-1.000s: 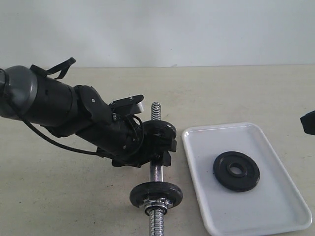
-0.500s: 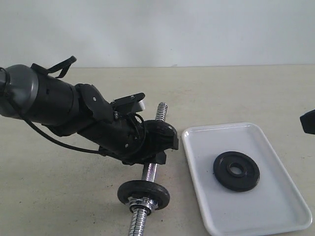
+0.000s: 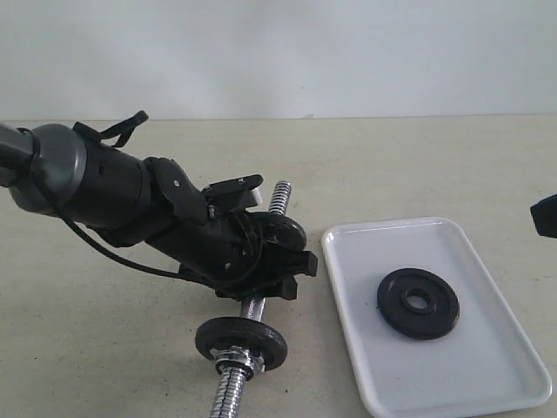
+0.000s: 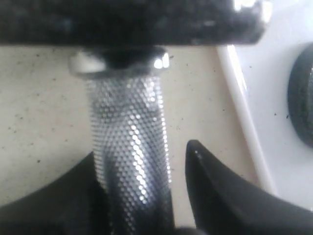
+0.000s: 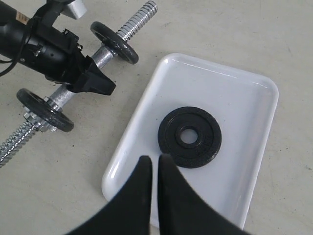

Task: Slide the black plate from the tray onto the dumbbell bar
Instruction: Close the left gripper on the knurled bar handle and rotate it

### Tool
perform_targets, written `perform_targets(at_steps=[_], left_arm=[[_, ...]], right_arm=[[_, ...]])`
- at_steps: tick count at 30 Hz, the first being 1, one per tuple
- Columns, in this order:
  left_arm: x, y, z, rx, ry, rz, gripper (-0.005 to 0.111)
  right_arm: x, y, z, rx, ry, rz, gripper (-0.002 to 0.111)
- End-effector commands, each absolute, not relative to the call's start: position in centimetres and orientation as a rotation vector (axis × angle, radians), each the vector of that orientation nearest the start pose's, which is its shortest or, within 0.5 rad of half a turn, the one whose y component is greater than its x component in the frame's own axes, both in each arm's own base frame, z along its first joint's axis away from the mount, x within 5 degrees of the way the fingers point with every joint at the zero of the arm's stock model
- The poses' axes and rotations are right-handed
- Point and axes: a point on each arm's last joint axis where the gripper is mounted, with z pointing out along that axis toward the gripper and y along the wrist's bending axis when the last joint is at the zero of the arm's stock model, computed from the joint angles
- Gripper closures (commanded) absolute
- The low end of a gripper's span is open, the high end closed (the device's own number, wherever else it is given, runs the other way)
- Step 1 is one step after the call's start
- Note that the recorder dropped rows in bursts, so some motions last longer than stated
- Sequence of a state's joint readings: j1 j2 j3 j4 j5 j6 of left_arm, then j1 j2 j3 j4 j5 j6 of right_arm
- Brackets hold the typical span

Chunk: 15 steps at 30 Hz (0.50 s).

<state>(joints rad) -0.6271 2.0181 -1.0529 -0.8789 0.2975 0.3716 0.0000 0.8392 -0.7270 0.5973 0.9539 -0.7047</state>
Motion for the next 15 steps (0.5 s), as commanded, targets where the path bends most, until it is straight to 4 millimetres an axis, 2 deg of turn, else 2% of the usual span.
perform_targets(at_steps=[1, 6, 12, 15], left_arm=[[28.90, -23.54, 8.97, 0.299, 2.796, -0.611, 0.080], [28.73, -23.42, 8.87, 0.401, 2.795, -0.582, 0.102], [28.54, -23.30, 8.78, 0.486, 2.801, -0.557, 0.102], [28.39, -23.05, 8.64, 0.608, 2.795, -0.506, 0.102]], right_arm=[[14.34, 4.16, 31.52, -0.593, 2.280, 0.419, 0.108], [14.36, 4.16, 31.53, -0.591, 2.279, 0.417, 0.108], [14.36, 4.16, 31.53, -0.591, 2.279, 0.417, 0.108], [14.36, 4.16, 31.53, -0.591, 2.279, 0.417, 0.108]])
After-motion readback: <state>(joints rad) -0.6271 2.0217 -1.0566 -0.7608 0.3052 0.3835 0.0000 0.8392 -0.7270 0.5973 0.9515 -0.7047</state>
